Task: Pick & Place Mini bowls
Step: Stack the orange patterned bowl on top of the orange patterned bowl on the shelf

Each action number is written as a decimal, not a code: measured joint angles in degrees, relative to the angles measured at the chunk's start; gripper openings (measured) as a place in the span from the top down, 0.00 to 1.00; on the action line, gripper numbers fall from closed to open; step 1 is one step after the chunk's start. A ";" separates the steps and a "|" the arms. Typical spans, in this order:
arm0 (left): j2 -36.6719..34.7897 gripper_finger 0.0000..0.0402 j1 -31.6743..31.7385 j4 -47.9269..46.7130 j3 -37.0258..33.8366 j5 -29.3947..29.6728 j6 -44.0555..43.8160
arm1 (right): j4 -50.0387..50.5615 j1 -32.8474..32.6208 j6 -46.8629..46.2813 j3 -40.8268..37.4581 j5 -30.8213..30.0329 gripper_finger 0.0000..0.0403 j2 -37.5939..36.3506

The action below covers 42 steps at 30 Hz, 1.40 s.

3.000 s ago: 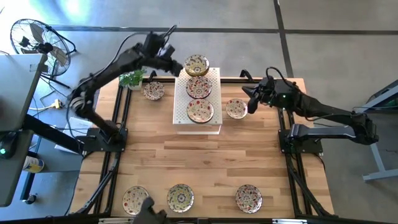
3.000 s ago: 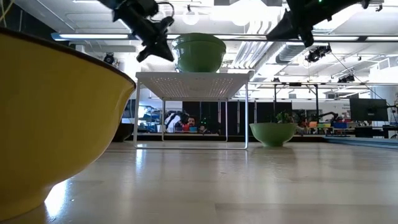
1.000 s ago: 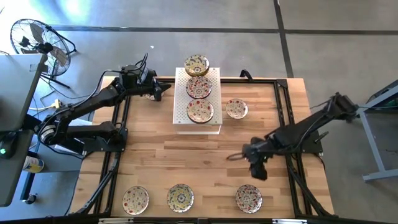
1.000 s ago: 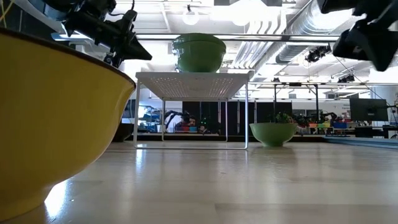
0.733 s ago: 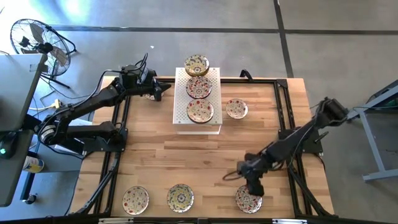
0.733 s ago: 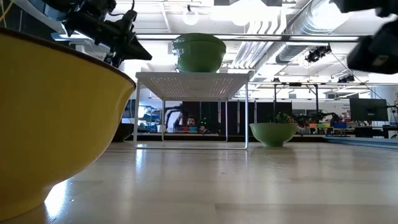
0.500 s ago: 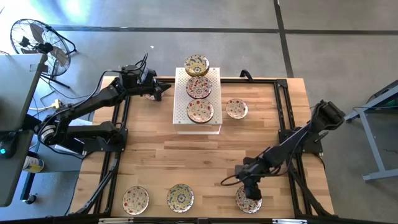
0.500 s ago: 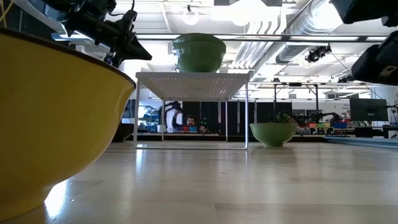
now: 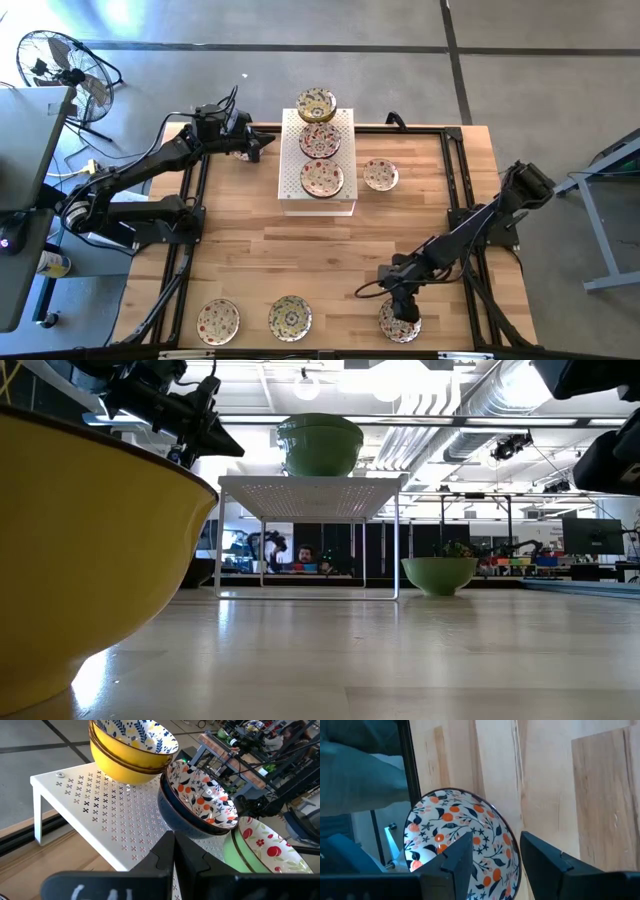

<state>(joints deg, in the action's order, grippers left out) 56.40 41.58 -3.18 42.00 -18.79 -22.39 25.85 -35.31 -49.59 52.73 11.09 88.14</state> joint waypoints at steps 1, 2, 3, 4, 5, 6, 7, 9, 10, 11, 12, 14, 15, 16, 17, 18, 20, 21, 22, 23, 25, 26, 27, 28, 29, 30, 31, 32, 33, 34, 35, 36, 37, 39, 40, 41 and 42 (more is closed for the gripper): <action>0.00 0.99 0.00 0.01 0.00 0.00 -0.01 | 0.06 0.00 0.22 0.00 0.00 0.63 0.00; 0.00 0.99 0.00 0.02 0.00 0.00 0.00 | 0.31 0.00 0.62 0.00 -0.05 0.62 0.00; 0.00 0.99 0.00 0.01 0.00 -0.02 -0.02 | 0.86 0.00 0.97 0.00 -0.22 0.62 0.00; 0.00 0.99 0.00 0.00 0.00 0.00 -0.01 | 1.55 0.00 1.61 0.00 -0.50 0.61 0.00; 0.00 0.99 0.00 0.01 0.00 0.00 0.00 | 2.19 0.00 2.22 0.00 -0.64 0.61 0.00; 0.00 0.99 0.00 0.01 0.00 -0.02 -0.01 | 2.57 0.00 3.03 0.00 -0.63 0.60 0.00; 0.00 0.99 0.00 0.02 0.00 -0.01 0.00 | 2.46 0.02 3.73 -0.22 -0.56 0.58 0.00; 0.00 0.99 0.00 0.02 0.00 -0.02 0.00 | 2.32 0.06 5.11 -1.13 1.00 0.56 0.00; 0.00 0.99 0.00 0.02 0.00 -0.02 -0.02 | 2.37 0.07 5.91 -1.72 2.02 0.55 0.00; 0.00 0.99 0.00 0.00 0.00 -0.02 0.00 | 2.28 0.07 6.37 -2.36 2.85 0.54 0.00; 0.00 0.99 0.00 0.02 0.00 -0.02 -0.02 | 2.09 0.07 6.61 -3.03 3.20 0.53 0.00; 0.00 0.99 0.00 0.00 0.00 -0.02 -0.02 | 1.56 0.07 6.78 -4.46 3.27 0.52 0.00; 0.00 0.99 0.00 0.01 0.00 -0.02 -0.01 | 1.03 0.07 6.96 -5.22 3.35 0.52 0.00; 0.00 0.99 0.00 0.00 0.00 -0.02 0.00 | 0.10 0.07 7.11 -6.03 3.56 0.52 0.00; 0.00 0.99 0.00 0.00 0.00 -0.02 0.00 | -1.29 0.07 7.11 -6.90 3.83 0.52 0.00; 0.00 0.99 0.00 0.01 0.00 -0.02 -0.01 | -3.12 0.07 6.79 -7.81 3.96 0.53 0.00; 0.00 0.99 0.02 0.01 0.00 -0.02 -0.01 | -7.42 0.09 5.80 -9.67 4.91 0.57 0.00; 0.00 0.99 0.00 0.02 0.00 -0.02 0.00 | -9.65 0.09 5.02 -10.48 5.42 0.59 0.00; 0.00 0.99 0.00 0.02 0.00 -0.02 -0.02 | -11.75 0.09 4.21 -11.05 5.56 0.63 0.00; 0.00 0.99 0.00 0.01 0.00 -0.02 -0.02 | -13.63 0.09 3.38 -11.43 5.46 0.66 0.00; 0.00 0.99 0.00 0.01 0.00 -0.02 -0.01 | -16.12 0.09 3.04 -11.65 5.61 0.75 0.00; 0.00 0.99 0.01 0.02 0.00 -0.02 -0.01 | -16.85 0.09 2.86 -11.69 5.96 0.80 0.00; 0.00 0.99 0.01 0.02 0.00 -0.02 -0.02 | -17.56 0.11 1.95 -11.69 6.06 0.85 0.00; 0.00 0.99 0.01 0.01 0.00 -0.02 -0.02 | -17.99 0.22 0.84 -11.67 6.12 0.90 -0.16; 0.00 0.99 0.02 0.01 0.00 -0.02 0.00 | -17.68 0.40 -0.24 -11.68 6.06 0.95 -0.46; 0.00 0.99 0.01 0.02 0.00 -0.02 -0.01 | -17.60 0.57 -1.54 -11.73 6.52 0.97 -1.08; 0.00 0.99 0.00 0.02 0.00 -0.02 -0.02 | -17.82 0.83 -2.73 -11.70 6.47 0.97 -2.01; 0.00 0.99 0.02 0.00 0.00 -0.02 -0.02 | -17.82 1.25 -4.46 -11.69 6.37 0.96 -3.25; 0.00 0.99 0.02 0.01 0.00 -0.02 -0.02 | -17.99 1.74 -5.96 -11.69 6.26 0.96 -4.68; 0.00 0.99 0.01 0.00 0.00 -0.02 -0.01 | -17.96 2.27 -7.52 -11.69 5.80 0.96 -6.26; 0.00 0.99 0.02 0.00 0.00 -0.02 -0.02 | -17.80 2.86 -9.22 -11.69 5.38 0.97 -8.05; 0.00 0.99 0.01 0.00 0.00 -0.02 -0.02 | -17.54 3.47 -10.86 -11.69 4.92 0.98 -10.17; 0.00 0.99 0.02 0.00 0.00 -0.02 -0.02 | -17.20 4.21 -12.51 -11.66 4.15 0.98 -12.45; 0.00 0.99 0.00 0.02 0.00 -0.02 -0.02 | -14.80 6.27 -15.68 -10.53 2.09 0.98 -16.91; 0.00 0.99 0.02 0.15 0.00 -0.02 -0.02 | -13.18 7.79 -16.53 -9.55 0.86 0.97 -19.01; 0.00 0.99 0.02 0.39 0.00 -0.02 -0.02 | -11.15 9.57 -16.84 -8.20 -0.41 0.97 -20.96; 0.00 0.99 0.00 0.54 0.00 -0.02 -0.02 | -9.02 11.76 -16.78 -6.56 -1.84 0.97 -22.63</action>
<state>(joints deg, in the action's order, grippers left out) 56.40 41.58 -2.63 42.00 -18.81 -22.41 16.84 -23.55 -66.37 46.17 9.25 65.50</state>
